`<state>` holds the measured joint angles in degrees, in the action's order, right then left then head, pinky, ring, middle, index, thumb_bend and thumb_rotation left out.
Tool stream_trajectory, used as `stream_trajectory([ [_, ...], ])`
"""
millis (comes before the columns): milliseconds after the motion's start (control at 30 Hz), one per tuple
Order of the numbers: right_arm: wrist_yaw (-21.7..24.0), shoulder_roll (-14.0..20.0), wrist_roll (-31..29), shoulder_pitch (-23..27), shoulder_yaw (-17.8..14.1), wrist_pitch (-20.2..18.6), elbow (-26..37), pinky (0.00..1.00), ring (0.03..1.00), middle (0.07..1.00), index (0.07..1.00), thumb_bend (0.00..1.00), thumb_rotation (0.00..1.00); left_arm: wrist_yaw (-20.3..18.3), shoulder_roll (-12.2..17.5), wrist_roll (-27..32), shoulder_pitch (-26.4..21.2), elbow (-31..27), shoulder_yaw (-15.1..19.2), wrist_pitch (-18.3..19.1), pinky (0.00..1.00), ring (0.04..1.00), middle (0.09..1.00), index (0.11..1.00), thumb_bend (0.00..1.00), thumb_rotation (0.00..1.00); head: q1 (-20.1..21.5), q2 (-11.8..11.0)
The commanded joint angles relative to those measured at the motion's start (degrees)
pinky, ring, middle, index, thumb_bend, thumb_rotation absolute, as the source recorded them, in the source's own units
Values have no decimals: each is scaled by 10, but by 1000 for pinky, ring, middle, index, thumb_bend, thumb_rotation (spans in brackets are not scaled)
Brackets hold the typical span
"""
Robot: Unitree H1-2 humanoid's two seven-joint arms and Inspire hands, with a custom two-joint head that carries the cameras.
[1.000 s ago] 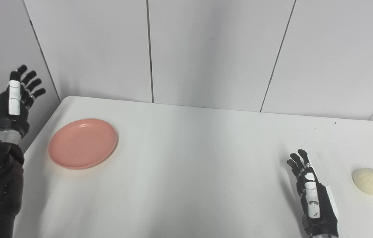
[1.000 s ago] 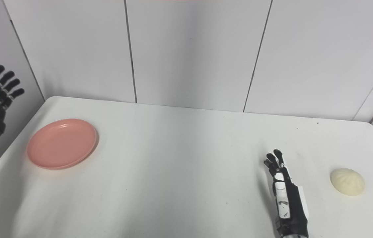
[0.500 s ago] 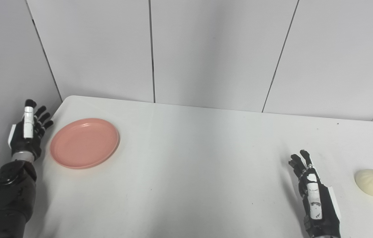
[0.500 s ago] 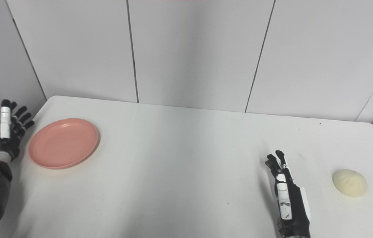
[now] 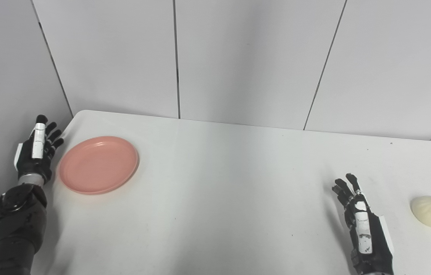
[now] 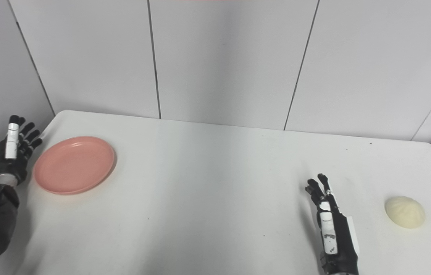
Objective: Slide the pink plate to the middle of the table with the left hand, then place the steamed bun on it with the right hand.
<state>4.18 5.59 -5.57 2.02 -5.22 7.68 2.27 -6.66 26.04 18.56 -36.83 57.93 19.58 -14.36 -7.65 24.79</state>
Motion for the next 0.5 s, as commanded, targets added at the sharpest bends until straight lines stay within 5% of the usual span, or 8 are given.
stream_trajectory([
  [0,0,-13,-7,-15,5,21,-18,994,911,911,958,826,1000,-13,-1,3,-9,-25,-2,-9,850,872,889,916,969,812,0,1],
  [467,-1,-12,-1,-19,8,14,-7,975,901,908,958,827,1000,-25,-42,-2,28,-117,-25,45,800,865,874,910,930,815,6,7],
])
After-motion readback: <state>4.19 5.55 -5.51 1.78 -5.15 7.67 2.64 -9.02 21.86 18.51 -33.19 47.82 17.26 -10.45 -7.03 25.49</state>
